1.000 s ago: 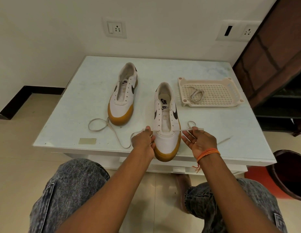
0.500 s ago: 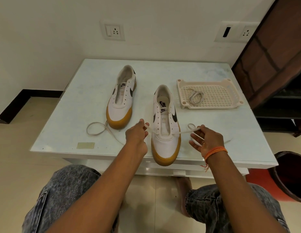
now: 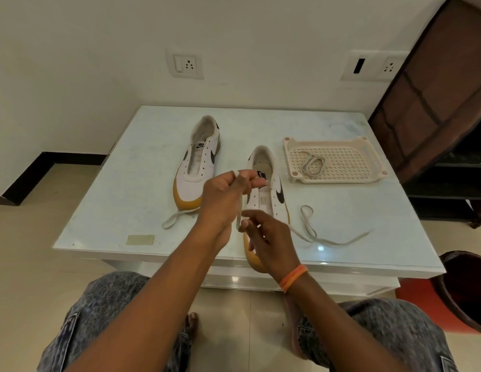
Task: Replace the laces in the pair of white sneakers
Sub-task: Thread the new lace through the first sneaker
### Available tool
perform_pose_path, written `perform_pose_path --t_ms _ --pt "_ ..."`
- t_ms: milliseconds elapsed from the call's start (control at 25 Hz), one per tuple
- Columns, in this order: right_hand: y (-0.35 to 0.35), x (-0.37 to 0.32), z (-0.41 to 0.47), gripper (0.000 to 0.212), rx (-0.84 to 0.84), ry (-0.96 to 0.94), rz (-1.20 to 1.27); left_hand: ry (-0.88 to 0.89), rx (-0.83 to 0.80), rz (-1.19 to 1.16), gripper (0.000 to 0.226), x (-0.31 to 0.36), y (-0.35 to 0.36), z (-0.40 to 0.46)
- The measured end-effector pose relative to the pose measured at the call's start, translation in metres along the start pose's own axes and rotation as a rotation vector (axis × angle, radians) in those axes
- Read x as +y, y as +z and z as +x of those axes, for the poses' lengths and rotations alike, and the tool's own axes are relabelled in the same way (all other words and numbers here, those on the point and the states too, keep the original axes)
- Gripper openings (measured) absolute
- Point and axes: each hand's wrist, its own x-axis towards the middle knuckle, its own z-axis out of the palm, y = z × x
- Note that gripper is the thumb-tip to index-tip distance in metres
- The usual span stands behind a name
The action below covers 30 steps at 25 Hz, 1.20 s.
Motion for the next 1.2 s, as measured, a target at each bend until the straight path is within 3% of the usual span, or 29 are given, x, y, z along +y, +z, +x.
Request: perform_pose_path --t_ms 160,240,320,440,680,760,840,920,1000,1120,1200 --pt "0.004 0.006 0.004 0.036 -0.017 -0.04 -0.078 0.0 0.001 -0.107 0.023 0.008 -0.021 0.016" --pt "0.001 -0.01 0.014 0.04 0.049 0.067 0.141 -0.031 -0.086 -0.09 0.025 0.008 -0.02 0.016" --pt "-0.003 -0.021 0.025 0.027 0.089 0.133 0.336 -0.049 -0.139 -0.038 0.026 0.004 -0.011 0.011" --pt "-0.007 -0.026 0.028 0.013 0.07 0.132 0.413 -0.049 -0.085 -0.021 0.026 -0.001 -0.009 0.013" --pt "-0.009 -0.031 0.029 0.019 -0.028 0.243 0.641 -0.068 -0.185 -0.119 0.03 0.002 -0.014 0.023" --pt "-0.011 -0.02 0.03 0.019 -0.076 0.218 0.375 -0.073 -0.156 -0.184 0.029 0.008 -0.02 0.029" --pt "-0.012 -0.001 0.026 0.019 -0.197 0.179 -0.103 -0.071 -0.069 -0.235 0.028 0.013 -0.032 0.038" --pt "-0.011 0.009 0.023 0.015 -0.305 0.228 -0.285 -0.039 0.014 -0.244 0.029 0.014 -0.042 0.043" --pt "-0.012 0.002 0.025 0.011 -0.262 0.258 -0.163 -0.032 0.018 -0.196 0.029 0.013 -0.043 0.043" --pt "-0.015 -0.017 0.033 0.028 -0.184 0.339 0.363 -0.119 -0.106 -0.021 0.029 0.005 -0.028 0.035" --pt "-0.011 -0.028 0.035 0.023 -0.164 0.258 0.439 -0.166 -0.172 0.028 0.028 -0.001 -0.016 0.029"
